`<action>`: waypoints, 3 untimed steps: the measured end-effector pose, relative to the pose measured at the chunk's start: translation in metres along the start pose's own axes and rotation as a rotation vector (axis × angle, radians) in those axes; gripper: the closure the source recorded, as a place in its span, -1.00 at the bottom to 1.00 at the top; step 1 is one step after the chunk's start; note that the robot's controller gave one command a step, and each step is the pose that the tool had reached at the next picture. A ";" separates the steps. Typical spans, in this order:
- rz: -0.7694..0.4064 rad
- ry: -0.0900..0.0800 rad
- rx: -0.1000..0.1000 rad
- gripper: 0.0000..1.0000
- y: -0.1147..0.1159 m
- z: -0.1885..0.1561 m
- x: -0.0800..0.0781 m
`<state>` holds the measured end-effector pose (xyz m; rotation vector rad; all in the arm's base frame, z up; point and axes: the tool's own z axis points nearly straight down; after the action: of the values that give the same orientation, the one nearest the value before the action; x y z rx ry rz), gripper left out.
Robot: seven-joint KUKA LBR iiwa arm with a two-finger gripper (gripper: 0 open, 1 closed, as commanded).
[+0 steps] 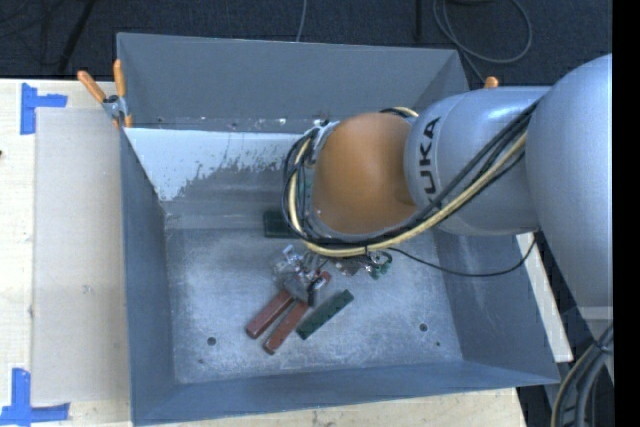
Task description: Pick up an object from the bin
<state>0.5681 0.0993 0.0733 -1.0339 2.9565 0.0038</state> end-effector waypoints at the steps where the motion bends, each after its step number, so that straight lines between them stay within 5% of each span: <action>1: 0.002 0.008 -0.001 -1.00 0.000 0.003 0.003; 2: -0.212 0.009 -0.002 -1.00 0.011 0.003 0.033; 3: -0.208 0.008 -0.003 1.00 0.011 0.003 0.033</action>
Offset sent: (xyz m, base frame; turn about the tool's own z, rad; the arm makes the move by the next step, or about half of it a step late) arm 0.0000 0.0000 0.0000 0.0000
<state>0.5357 0.0878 0.0699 -1.3394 2.8410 0.0027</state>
